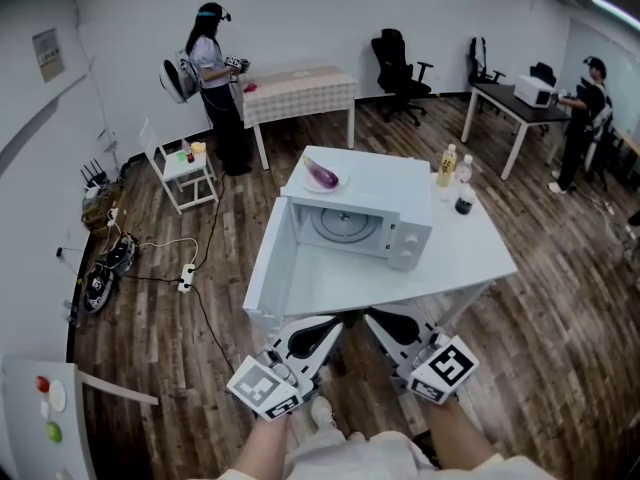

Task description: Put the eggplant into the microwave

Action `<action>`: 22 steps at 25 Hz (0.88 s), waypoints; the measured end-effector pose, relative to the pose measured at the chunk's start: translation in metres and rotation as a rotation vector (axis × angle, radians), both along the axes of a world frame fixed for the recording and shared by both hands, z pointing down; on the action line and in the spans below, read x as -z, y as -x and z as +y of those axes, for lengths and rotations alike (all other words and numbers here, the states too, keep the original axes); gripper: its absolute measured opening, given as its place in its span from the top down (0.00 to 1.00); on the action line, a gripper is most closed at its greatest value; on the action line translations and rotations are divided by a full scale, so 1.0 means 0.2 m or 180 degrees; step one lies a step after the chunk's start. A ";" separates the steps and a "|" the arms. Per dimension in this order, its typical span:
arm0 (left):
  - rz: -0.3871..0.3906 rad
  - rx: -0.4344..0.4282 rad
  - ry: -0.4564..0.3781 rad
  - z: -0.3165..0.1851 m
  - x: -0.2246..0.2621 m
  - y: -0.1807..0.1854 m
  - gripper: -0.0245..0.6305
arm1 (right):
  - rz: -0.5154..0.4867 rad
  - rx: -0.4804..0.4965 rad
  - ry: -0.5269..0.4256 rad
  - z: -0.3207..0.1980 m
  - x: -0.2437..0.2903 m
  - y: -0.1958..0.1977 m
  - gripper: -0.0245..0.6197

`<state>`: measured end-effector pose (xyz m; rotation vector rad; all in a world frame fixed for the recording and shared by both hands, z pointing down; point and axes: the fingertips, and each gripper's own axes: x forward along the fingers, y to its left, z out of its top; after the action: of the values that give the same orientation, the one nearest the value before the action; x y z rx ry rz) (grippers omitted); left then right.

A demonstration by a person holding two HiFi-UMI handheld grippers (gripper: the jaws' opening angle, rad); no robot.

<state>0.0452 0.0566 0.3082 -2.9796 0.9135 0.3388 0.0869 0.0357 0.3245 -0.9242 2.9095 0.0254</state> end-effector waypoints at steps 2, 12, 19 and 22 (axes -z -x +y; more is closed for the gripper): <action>0.0019 0.0016 -0.0007 -0.08 0.02 0.03 0.96 | 0.0015 -0.0025 -0.0002 -0.08 0.02 0.01 0.91; 0.0077 0.0032 -0.0092 -0.46 0.13 0.20 0.96 | 0.0104 -0.0036 -0.0131 -0.45 0.13 0.18 0.91; 0.0099 0.0028 -0.0085 -0.66 0.17 0.36 0.96 | 0.0213 -0.0048 -0.0195 -0.66 0.15 0.32 0.91; 0.0166 0.0054 -0.0116 -0.71 0.20 0.42 0.96 | 0.0303 -0.0035 -0.0208 -0.74 0.15 0.36 0.91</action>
<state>-0.0380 -0.0861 0.2676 -2.9414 0.9261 0.4301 0.0142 -0.1120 0.2940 -0.9540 2.9699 0.1685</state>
